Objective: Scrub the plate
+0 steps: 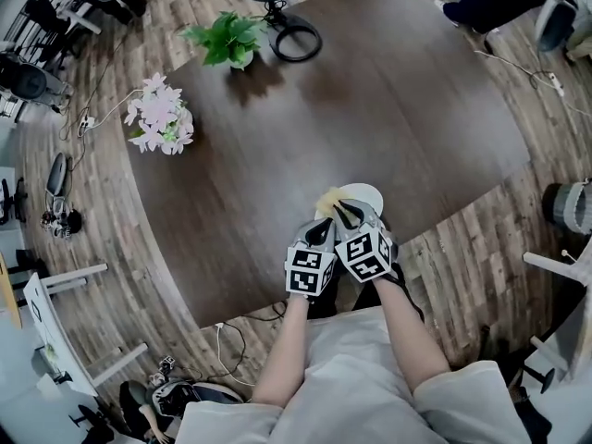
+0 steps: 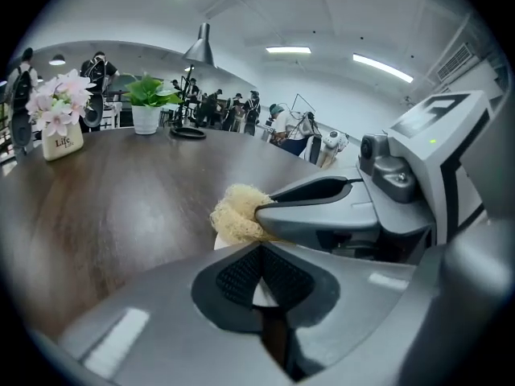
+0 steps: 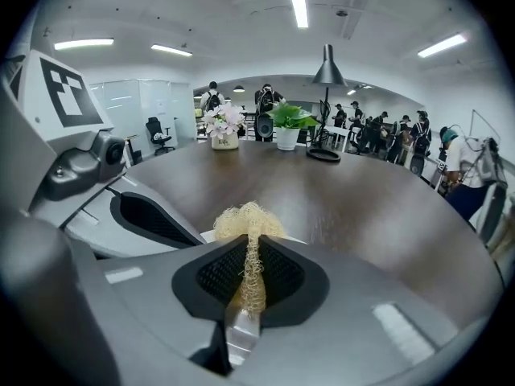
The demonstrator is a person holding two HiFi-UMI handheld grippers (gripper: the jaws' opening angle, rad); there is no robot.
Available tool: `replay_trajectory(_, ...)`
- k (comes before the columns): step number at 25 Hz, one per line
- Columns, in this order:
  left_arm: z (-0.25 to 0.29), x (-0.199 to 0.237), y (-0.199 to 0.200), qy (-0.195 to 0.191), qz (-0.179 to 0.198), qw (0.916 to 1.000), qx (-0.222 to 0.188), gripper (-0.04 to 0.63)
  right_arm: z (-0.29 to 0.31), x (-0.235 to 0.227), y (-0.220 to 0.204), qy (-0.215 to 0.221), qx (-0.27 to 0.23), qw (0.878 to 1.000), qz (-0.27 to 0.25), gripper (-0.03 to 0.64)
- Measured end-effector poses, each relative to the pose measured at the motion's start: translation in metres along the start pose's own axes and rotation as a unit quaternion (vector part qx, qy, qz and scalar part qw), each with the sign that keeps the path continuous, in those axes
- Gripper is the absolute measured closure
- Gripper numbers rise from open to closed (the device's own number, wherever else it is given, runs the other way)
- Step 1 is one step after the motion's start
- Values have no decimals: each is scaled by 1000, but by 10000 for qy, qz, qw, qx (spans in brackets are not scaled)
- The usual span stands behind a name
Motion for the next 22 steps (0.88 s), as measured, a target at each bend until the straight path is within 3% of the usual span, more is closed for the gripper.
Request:
replay_trajectory(4, 2, 0, -2, 9, 77, 9998, 183, 595, -1, -1, 2, -144, 9, 9999, 58, 557)
replay_trajectory(22, 0, -3, 3, -121, 15, 9999, 64, 595, -13, -32, -3, -730, 158, 9972, -53, 555)
Point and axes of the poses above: the fingertips, and each gripper's own axes: z forward along the fingers, x to its left, y out of its top, the point moved 2 cm from there along -z, backward along the fingers, and after that the axes turned 9 degrees about -x, right-handed, at the moved point
